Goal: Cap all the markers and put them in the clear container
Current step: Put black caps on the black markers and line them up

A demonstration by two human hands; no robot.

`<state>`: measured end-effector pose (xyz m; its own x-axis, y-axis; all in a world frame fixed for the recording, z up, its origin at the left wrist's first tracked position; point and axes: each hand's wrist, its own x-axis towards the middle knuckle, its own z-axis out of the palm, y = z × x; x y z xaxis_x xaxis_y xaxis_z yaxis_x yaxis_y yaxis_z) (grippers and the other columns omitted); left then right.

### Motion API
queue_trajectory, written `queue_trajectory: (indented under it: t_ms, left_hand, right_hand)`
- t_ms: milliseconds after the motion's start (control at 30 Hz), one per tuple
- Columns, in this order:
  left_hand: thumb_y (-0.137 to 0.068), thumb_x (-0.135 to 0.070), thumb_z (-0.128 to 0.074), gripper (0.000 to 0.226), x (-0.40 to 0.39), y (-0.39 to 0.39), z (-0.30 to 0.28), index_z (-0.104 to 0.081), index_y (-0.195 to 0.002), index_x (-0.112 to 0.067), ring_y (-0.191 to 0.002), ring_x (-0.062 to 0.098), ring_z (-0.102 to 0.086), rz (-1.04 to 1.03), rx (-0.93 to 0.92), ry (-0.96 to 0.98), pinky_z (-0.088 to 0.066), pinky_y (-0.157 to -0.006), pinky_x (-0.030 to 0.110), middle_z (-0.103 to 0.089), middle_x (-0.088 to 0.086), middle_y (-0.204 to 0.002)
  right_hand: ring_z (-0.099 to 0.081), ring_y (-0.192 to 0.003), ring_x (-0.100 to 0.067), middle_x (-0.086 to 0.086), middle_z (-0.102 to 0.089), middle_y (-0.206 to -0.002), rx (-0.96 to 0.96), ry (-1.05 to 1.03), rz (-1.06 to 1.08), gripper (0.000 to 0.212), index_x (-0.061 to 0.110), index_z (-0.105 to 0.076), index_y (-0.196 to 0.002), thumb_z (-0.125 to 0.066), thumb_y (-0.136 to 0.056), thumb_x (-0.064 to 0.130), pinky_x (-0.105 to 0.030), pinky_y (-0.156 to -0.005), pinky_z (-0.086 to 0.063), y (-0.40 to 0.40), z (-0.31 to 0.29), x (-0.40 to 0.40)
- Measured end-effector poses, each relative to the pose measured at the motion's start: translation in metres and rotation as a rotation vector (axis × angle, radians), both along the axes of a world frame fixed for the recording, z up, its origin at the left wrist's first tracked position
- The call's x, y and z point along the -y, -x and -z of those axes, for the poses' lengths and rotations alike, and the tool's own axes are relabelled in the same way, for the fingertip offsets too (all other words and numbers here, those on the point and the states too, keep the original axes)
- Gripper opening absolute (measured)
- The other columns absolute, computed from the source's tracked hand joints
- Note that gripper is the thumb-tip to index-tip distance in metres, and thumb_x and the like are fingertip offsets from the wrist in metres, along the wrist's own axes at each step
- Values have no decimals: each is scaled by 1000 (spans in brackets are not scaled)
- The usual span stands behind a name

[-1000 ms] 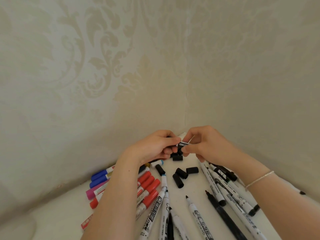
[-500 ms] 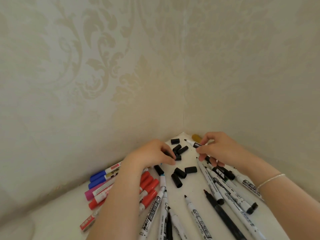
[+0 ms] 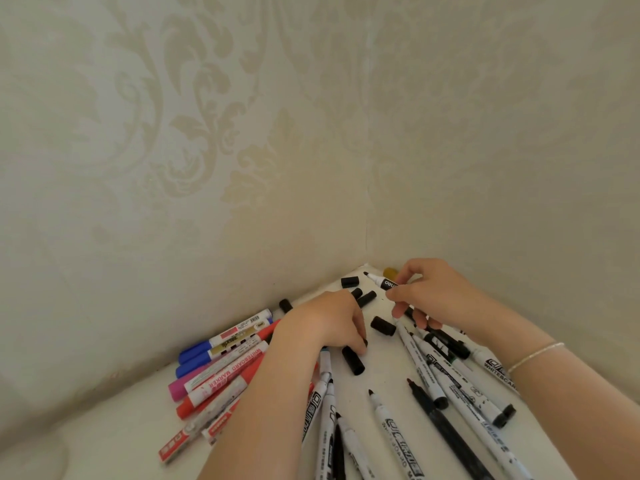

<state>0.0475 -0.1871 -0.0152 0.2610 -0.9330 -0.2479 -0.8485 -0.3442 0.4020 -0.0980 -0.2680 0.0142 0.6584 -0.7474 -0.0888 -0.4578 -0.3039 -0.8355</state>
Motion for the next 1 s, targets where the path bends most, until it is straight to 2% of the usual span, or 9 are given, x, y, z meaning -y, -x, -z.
queue_trajectory:
  t_ms: [133,300,400,533,667,767,867,933,1000]
  left_hand:
    - [-79,-23,-75,20,0,-3,3,-74,-99,-22,-82,7,-56,-18,-16,20,-43,-69,20,-65,-9,-93]
    - [-84,-28,-70,35,4,1,5,-63,-118,-22,-101,14,-58,-26,-5,109,-46,-85,25,-61,-2,-115]
    - [-87,-33,-66,33,9,11,11,-63,-118,-23,-106,18,-59,-3,20,144,-47,-93,33,-62,0,-115]
    - [-85,-25,-67,17,12,13,19,-64,-100,-19,-94,18,-62,-32,-16,262,-50,-83,34,-66,0,-100]
    - [-85,-18,-69,16,1,-6,3,-58,-95,-22,-74,9,-58,-190,-281,417,-43,-63,22,-63,-5,-88]
    - [-81,-16,-73,21,-9,-18,-5,-66,-100,-23,-80,8,-61,-163,-305,318,-48,-76,24,-70,-3,-99]
    - [-78,-19,-77,30,-11,-10,-5,-69,-107,-25,-95,9,-61,-78,-231,192,-50,-88,28,-64,-6,-112]
    - [-78,-21,-77,40,-9,-4,-7,-64,-114,-28,-100,14,-59,-54,-138,115,-50,-85,29,-56,-5,-115]
    - [-77,-18,-77,34,-9,-2,-13,-65,-107,-26,-89,14,-58,-35,-81,62,-49,-76,26,-55,-5,-104]
  right_hand:
    - [-45,-39,-14,-10,-73,-75,-4,5,8,9,9,-56,-95,-62,-89,13,-22,-38,-32,-1,-1,0]
    - [-44,-38,-13,-12,-73,-75,12,6,23,8,8,-56,-94,-61,-89,12,-21,-37,-31,-1,-1,-1]
    - [-44,-38,-13,-11,-72,-73,10,11,20,8,9,-55,-94,-61,-89,12,-21,-37,-31,-1,-2,-2]
    - [-44,-39,-14,-11,-72,-73,26,0,34,10,7,-55,-95,-62,-89,11,-22,-37,-30,-1,-1,-2]
    - [-44,-41,-15,-11,-72,-75,28,8,42,10,9,-55,-96,-62,-88,11,-22,-38,-30,0,-2,1]
    - [-45,-41,-15,-11,-73,-77,27,10,42,10,9,-55,-97,-62,-89,11,-21,-38,-30,1,-3,3]
    - [-45,-42,-16,-11,-73,-77,28,9,45,11,10,-56,-97,-62,-88,12,-22,-40,-30,0,-2,3]
    - [-45,-43,-16,-10,-73,-77,16,12,44,11,11,-56,-96,-62,-88,13,-23,-40,-32,1,-1,2]
    - [-45,-43,-16,-11,-73,-78,11,5,46,11,11,-55,-96,-62,-88,13,-23,-40,-32,0,-1,2]
